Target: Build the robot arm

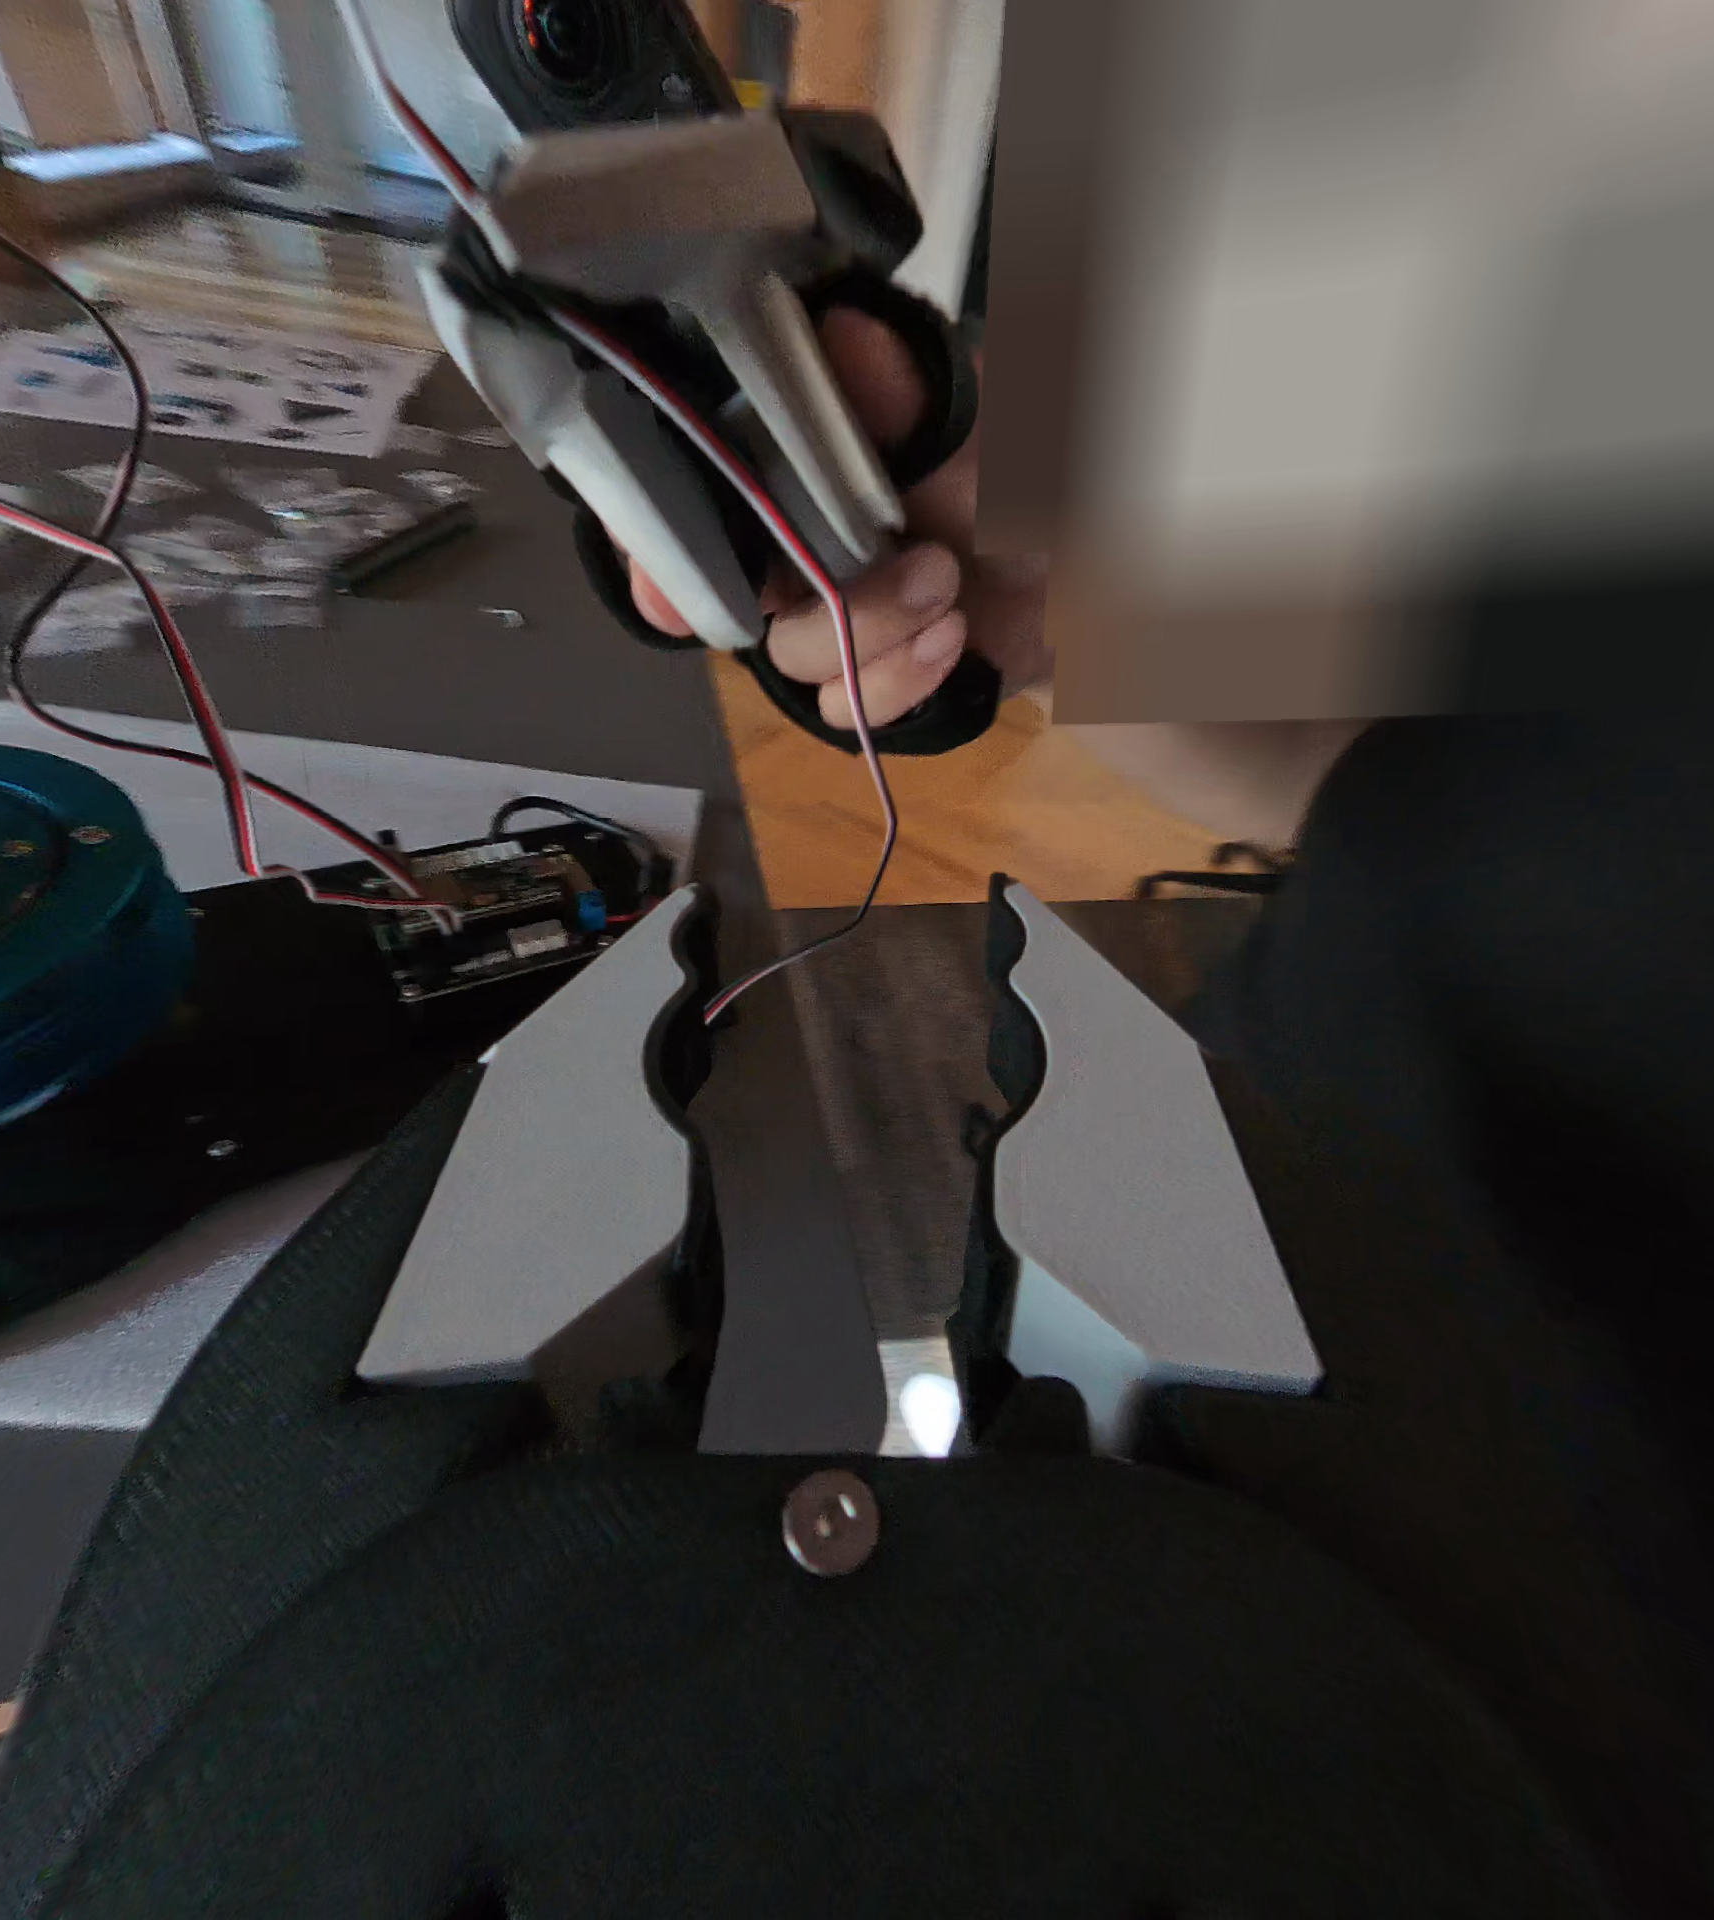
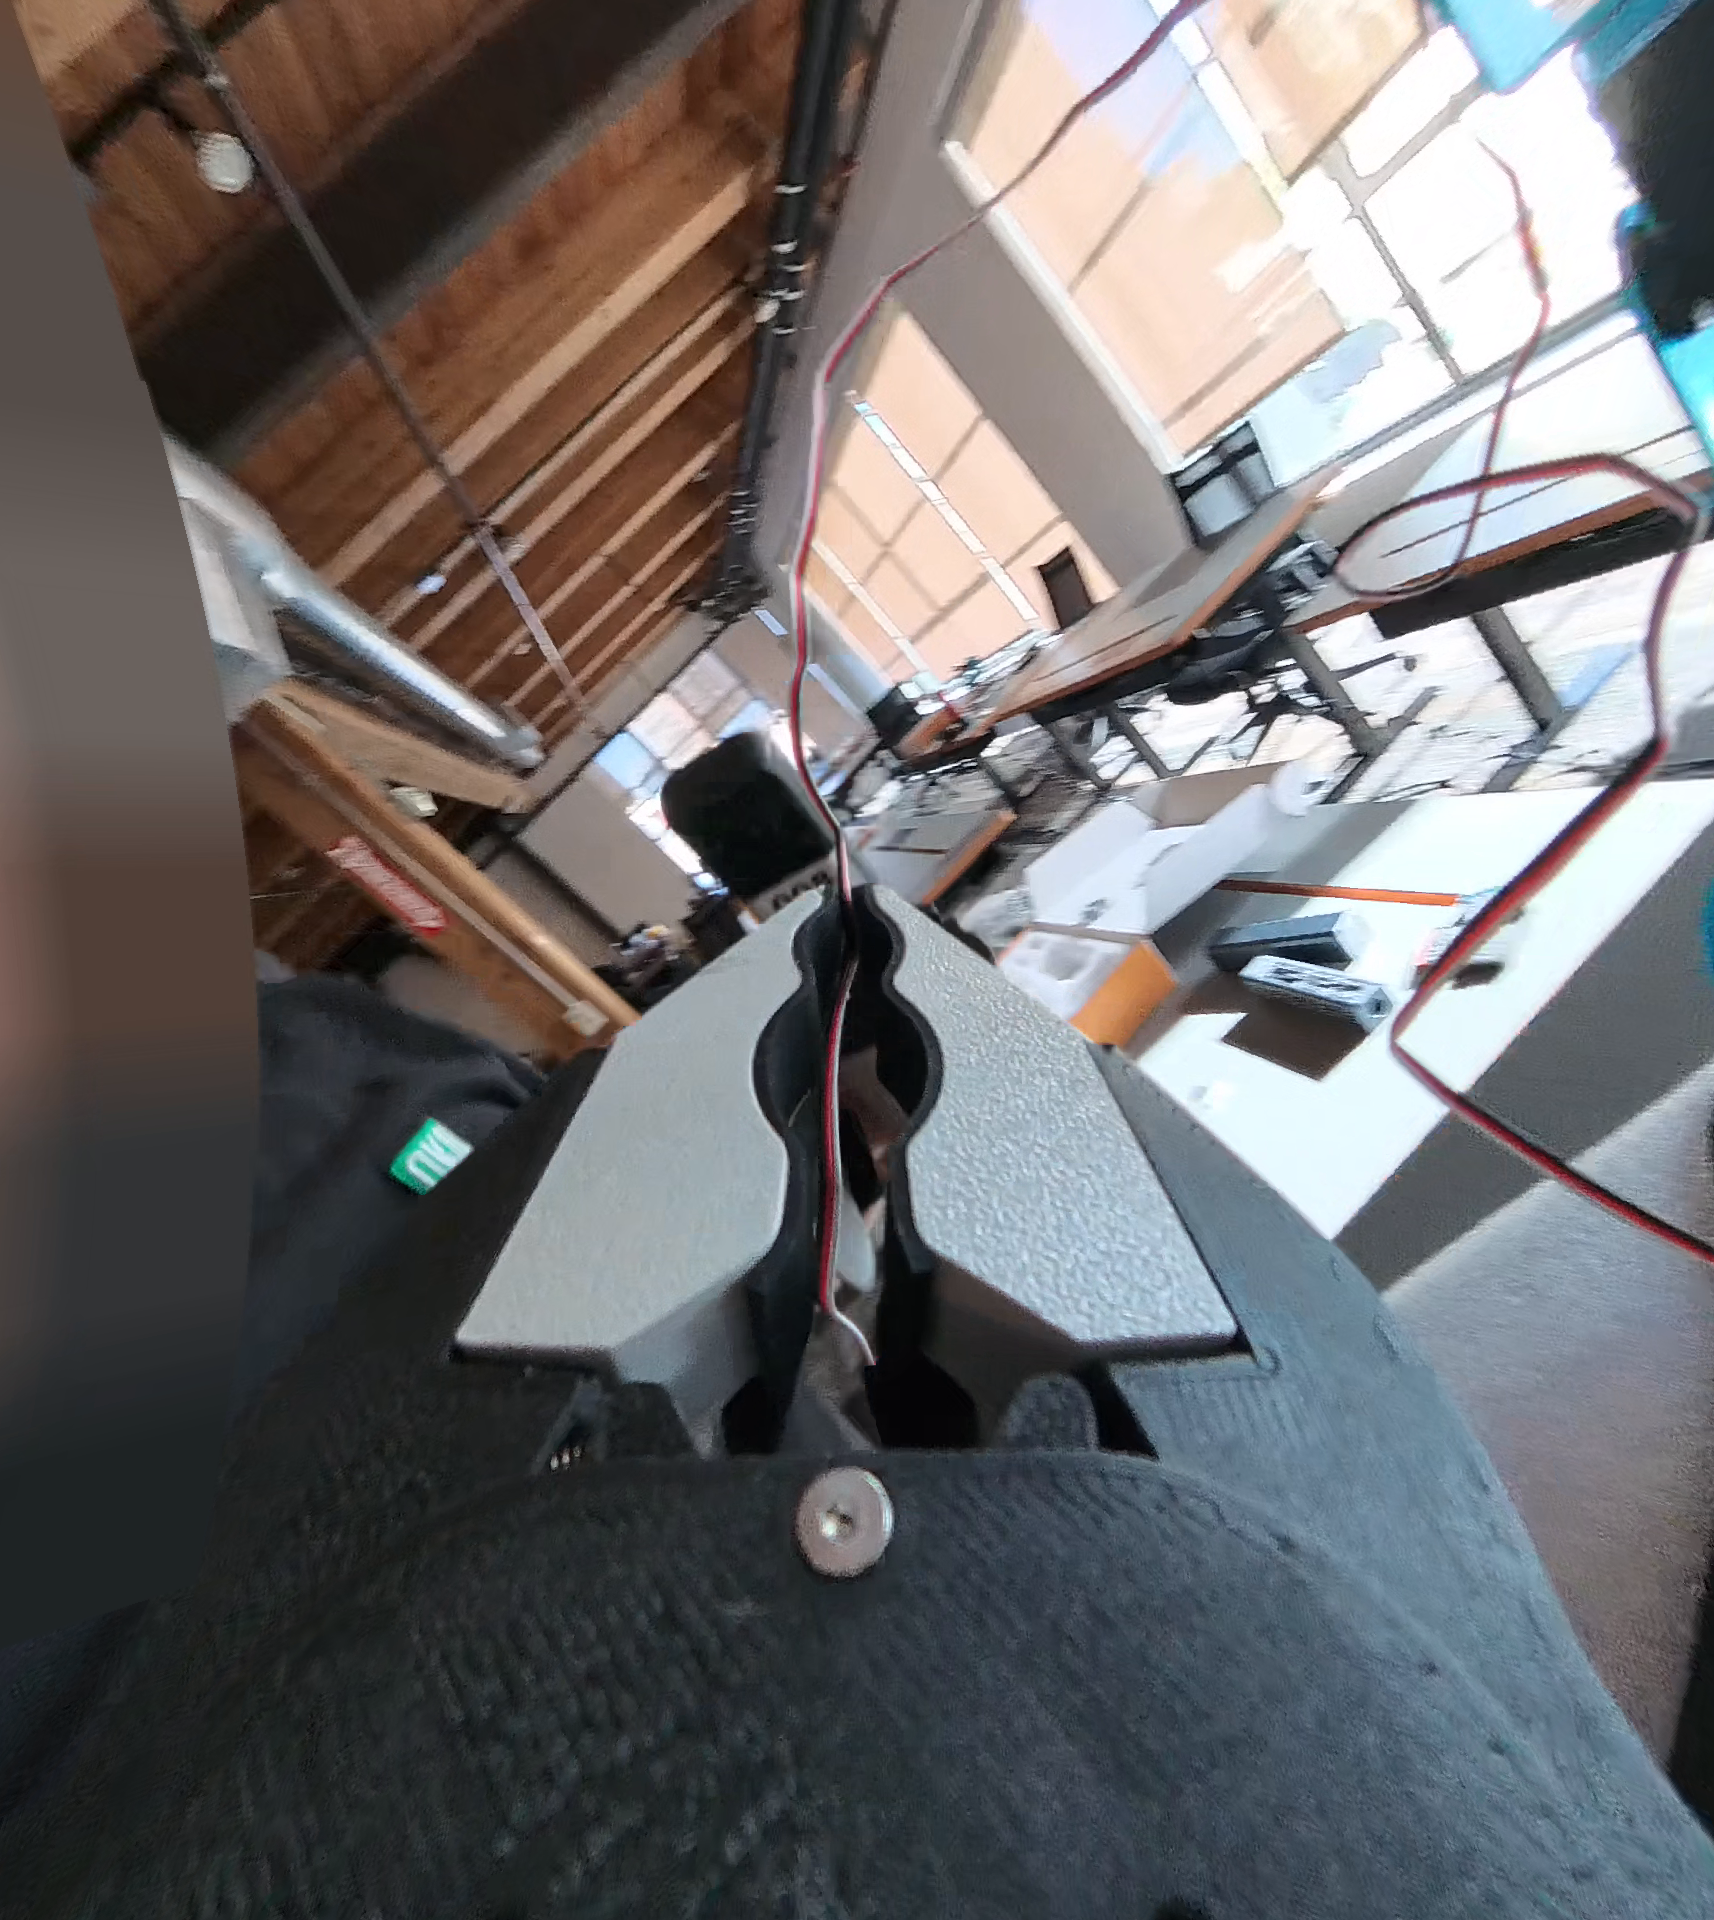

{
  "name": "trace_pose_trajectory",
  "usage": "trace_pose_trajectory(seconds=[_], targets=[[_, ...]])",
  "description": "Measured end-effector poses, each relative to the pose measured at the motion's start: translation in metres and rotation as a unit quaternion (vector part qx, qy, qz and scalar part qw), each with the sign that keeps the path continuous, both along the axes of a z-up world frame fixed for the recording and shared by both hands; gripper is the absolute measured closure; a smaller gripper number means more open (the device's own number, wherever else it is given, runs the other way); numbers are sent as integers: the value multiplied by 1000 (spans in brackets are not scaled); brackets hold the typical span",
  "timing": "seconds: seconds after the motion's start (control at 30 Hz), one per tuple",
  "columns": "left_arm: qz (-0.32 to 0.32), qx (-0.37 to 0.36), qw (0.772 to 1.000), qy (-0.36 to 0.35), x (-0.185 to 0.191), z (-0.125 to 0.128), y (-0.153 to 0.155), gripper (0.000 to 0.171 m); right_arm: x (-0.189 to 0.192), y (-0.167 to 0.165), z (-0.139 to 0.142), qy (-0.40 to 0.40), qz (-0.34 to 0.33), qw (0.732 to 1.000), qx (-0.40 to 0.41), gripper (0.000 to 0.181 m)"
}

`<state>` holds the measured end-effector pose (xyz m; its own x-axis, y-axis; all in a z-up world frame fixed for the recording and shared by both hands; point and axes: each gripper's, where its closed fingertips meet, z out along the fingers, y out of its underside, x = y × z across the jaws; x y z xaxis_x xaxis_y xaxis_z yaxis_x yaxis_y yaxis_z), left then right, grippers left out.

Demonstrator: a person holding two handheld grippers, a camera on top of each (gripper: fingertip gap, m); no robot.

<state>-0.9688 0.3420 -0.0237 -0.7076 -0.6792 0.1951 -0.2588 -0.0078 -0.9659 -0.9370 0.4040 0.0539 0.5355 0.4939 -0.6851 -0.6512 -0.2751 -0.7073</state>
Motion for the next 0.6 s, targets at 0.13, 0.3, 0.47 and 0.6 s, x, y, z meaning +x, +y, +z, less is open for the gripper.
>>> trace_pose_trajectory(seconds=[0.13,0.3,0.47,0.6], targets=[[133,117,984,-31,22,-32,-33,127,4,-23,8,71,72,995,5,180],[226,89,970,-29,37,-29,-67,171,12,-41,19,140,119,983,-28,180],[246,48,968,10,26,-20,-71,171,4,-53,17,89,152,984,-23,159],[198,-8,980,-4,-3,5,-72,171,-4,-77,-2,-10,180,984,-10,136]])
